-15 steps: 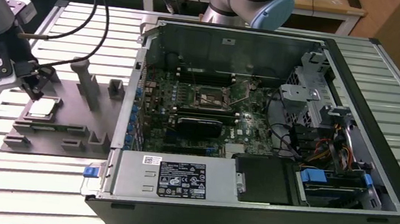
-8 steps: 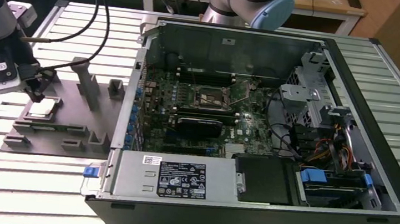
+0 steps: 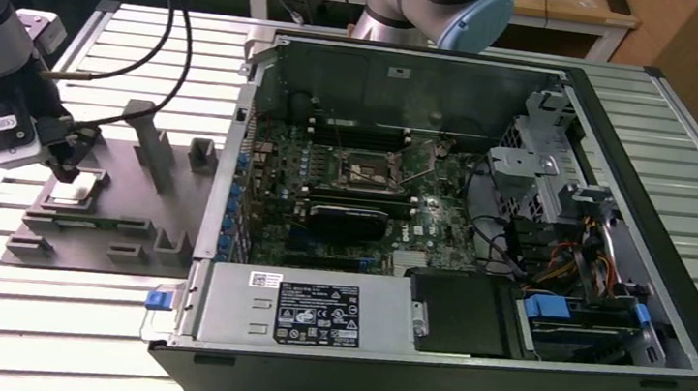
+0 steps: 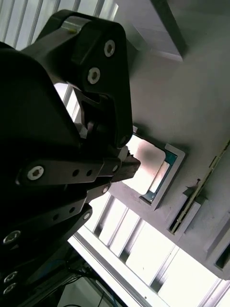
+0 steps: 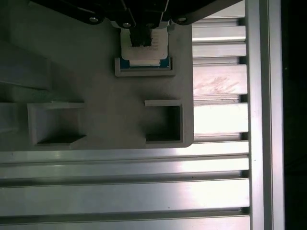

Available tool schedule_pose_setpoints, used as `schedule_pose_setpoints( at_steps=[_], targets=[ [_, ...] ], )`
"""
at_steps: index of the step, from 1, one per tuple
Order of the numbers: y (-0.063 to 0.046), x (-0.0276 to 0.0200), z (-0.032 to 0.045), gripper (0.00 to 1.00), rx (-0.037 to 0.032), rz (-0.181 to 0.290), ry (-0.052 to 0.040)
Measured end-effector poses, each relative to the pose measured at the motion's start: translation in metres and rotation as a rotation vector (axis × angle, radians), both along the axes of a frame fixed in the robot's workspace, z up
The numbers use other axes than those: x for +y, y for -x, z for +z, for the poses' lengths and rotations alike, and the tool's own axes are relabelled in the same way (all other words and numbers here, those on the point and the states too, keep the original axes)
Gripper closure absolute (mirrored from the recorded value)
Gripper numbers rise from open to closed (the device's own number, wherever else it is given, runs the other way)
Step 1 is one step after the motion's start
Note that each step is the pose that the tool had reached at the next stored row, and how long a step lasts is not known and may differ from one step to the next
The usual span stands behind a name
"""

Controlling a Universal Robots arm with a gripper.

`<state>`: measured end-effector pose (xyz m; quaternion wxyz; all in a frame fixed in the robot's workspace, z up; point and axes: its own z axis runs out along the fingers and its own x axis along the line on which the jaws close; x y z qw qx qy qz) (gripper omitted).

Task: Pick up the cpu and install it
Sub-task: 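Pick up the cpu and move it towards the insertion slot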

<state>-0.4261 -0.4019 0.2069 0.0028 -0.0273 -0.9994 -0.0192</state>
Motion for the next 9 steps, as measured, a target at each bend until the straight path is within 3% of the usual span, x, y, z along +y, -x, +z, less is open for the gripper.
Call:
schedule_pose_setpoints(
  at_steps=[9],
  targets=[
    [0.0,0.0,-0.0047,0.89,0.0001,-0.001,0.0001]
  ],
)
